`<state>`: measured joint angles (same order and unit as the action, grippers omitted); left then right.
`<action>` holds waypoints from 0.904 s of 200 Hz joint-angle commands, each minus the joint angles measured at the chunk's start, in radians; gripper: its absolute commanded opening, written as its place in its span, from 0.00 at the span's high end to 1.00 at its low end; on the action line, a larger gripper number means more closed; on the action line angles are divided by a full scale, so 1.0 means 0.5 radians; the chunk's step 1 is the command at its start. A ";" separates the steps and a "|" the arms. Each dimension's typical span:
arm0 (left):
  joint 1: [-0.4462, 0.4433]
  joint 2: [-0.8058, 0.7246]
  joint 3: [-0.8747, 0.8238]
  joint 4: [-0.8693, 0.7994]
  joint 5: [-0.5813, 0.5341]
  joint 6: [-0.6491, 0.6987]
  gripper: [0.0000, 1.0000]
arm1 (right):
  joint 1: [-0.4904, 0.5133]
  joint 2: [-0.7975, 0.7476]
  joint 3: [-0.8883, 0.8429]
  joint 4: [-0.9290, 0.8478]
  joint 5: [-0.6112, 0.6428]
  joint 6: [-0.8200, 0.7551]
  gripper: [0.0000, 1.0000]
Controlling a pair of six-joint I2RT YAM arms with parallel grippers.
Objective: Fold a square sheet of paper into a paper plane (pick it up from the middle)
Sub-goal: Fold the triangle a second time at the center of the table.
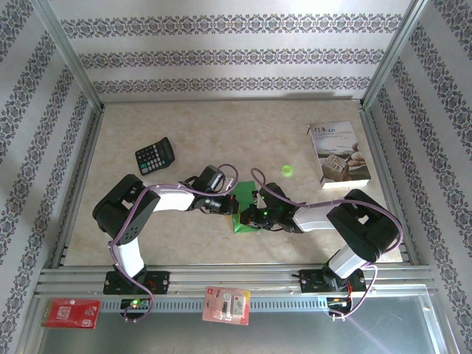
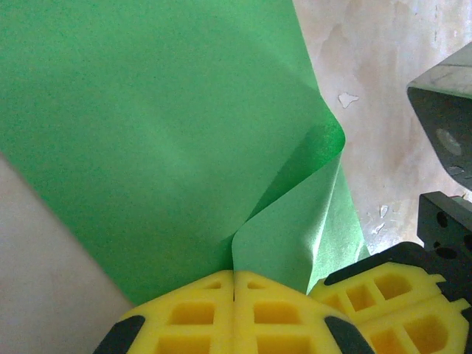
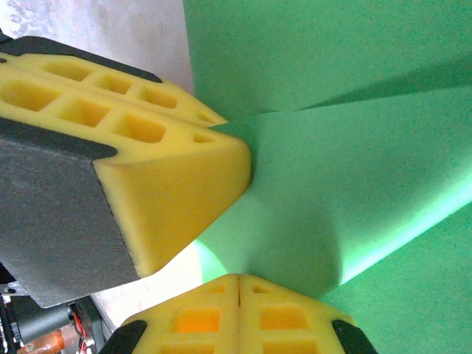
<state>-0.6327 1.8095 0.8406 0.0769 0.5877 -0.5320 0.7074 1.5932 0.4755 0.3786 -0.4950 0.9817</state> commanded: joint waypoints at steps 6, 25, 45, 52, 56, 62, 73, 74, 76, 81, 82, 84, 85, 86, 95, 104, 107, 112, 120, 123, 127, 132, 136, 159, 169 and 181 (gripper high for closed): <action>0.020 0.139 -0.022 -0.296 -0.221 0.048 0.99 | -0.029 0.056 -0.032 0.021 0.002 -0.055 1.00; 0.020 0.156 -0.018 -0.308 -0.233 0.060 1.00 | -0.046 0.057 -0.030 0.025 -0.028 -0.044 1.00; 0.020 0.175 -0.027 -0.304 -0.237 0.069 1.00 | -0.088 -0.017 -0.025 0.026 -0.071 -0.034 1.00; 0.017 0.178 -0.031 -0.304 -0.237 0.071 1.00 | -0.106 -0.047 -0.021 0.029 -0.088 -0.021 1.00; 0.019 0.181 -0.032 -0.300 -0.234 0.073 1.00 | -0.111 -0.063 -0.019 0.032 -0.097 -0.015 1.00; 0.019 0.184 -0.033 -0.297 -0.234 0.071 1.00 | -0.126 -0.082 -0.015 0.040 -0.115 -0.005 1.00; 0.020 0.190 -0.036 -0.298 -0.233 0.076 1.00 | -0.144 -0.110 -0.006 0.040 -0.128 0.012 1.00; 0.018 0.189 -0.036 -0.297 -0.233 0.077 1.00 | -0.146 -0.113 -0.005 0.040 -0.127 0.014 1.00; 0.018 0.189 -0.036 -0.296 -0.233 0.078 1.00 | -0.149 -0.116 -0.002 0.040 -0.129 0.015 1.00; 0.020 0.190 -0.036 -0.294 -0.230 0.079 1.00 | -0.154 -0.122 0.002 0.039 -0.131 0.013 1.00; 0.020 0.189 -0.036 -0.295 -0.230 0.079 1.00 | -0.155 -0.122 0.003 0.038 -0.132 0.013 1.00; 0.018 0.191 -0.037 -0.295 -0.230 0.079 1.00 | -0.157 -0.124 0.005 0.038 -0.132 0.012 1.00; 0.017 0.191 -0.035 -0.293 -0.230 0.079 1.00 | -0.160 -0.124 0.007 0.036 -0.132 0.012 1.00; 0.019 0.190 -0.036 -0.293 -0.229 0.079 1.00 | -0.162 -0.124 0.008 0.034 -0.133 0.012 1.00; 0.019 0.191 -0.037 -0.296 -0.230 0.080 1.00 | -0.172 -0.118 0.019 0.031 -0.132 0.007 1.00; 0.019 0.190 -0.035 -0.296 -0.231 0.082 1.00 | -0.184 -0.104 0.029 0.025 -0.130 -0.003 1.00; 0.020 0.190 -0.036 -0.296 -0.230 0.080 1.00 | -0.187 -0.096 0.032 0.025 -0.130 -0.006 1.00; 0.019 0.188 -0.039 -0.297 -0.231 0.081 1.00 | -0.193 -0.083 0.034 0.019 -0.127 -0.009 1.00; 0.017 0.190 -0.040 -0.298 -0.231 0.082 1.00 | -0.203 -0.062 0.038 0.027 -0.127 -0.012 1.00; 0.019 0.189 -0.039 -0.301 -0.230 0.082 1.00 | -0.207 -0.051 0.037 0.028 -0.127 -0.013 1.00; 0.017 0.187 -0.039 -0.301 -0.232 0.084 1.00 | -0.212 -0.041 0.037 0.029 -0.125 -0.018 1.00; 0.019 0.188 -0.038 -0.301 -0.231 0.085 1.00 | -0.215 -0.029 0.037 0.029 -0.119 -0.025 1.00; 0.017 0.188 -0.040 -0.300 -0.230 0.085 1.00 | -0.220 -0.021 0.034 0.028 -0.110 -0.030 1.00; 0.019 0.188 -0.040 -0.301 -0.234 0.090 1.00 | -0.260 0.028 0.011 0.014 -0.085 -0.064 1.00; 0.019 0.187 -0.038 -0.304 -0.240 0.092 1.00 | -0.280 0.049 -0.009 0.004 -0.079 -0.069 1.00; 0.019 0.189 -0.038 -0.312 -0.248 0.100 1.00 | -0.311 0.065 -0.037 0.009 -0.092 -0.059 1.00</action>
<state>-0.6327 1.8236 0.8600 0.0620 0.5884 -0.5236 0.5884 1.5894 0.4759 0.3916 -0.5438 0.9768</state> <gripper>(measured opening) 0.037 0.050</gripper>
